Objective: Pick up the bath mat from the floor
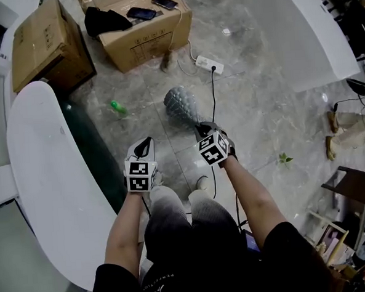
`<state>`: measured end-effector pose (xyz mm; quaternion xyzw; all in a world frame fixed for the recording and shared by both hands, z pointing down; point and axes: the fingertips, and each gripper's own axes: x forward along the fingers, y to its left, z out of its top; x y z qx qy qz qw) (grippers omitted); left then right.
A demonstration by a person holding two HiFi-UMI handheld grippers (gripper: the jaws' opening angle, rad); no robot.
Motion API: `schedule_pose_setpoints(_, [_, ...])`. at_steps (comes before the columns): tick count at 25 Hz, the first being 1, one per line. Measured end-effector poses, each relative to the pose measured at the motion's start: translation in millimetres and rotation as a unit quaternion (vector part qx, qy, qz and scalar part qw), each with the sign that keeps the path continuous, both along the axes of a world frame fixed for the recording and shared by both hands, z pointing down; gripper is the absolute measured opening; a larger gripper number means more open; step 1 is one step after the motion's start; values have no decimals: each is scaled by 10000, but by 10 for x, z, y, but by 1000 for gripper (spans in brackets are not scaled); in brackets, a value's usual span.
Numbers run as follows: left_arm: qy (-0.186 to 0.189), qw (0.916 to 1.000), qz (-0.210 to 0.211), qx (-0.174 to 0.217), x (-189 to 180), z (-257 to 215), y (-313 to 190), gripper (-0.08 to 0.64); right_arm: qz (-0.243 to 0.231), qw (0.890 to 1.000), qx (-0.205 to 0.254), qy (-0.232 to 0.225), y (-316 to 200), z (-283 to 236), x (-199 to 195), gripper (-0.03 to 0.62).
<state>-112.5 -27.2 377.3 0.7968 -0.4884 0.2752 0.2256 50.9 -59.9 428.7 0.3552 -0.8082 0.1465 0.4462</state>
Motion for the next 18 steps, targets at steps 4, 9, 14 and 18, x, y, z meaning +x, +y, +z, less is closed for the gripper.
schedule_pose_setpoints(4, [52, 9999, -33, 82, 2, -172, 61, 14, 22, 9998, 118, -142, 53, -267, -16, 11])
schedule_pose_setpoints(9, [105, 9997, -25, 216, 30, -417, 109, 13, 79, 9992, 209, -319, 135, -568, -6, 11])
schedule_pose_setpoints(14, [168, 9993, -78, 337, 25, -643, 160, 14, 115, 9981, 245, -555, 292, -798, -19, 11])
schedule_pose_setpoints(18, [239, 9989, -58, 397, 60, -782, 249, 14, 205, 9956, 244, -887, 441, -972, -36, 11])
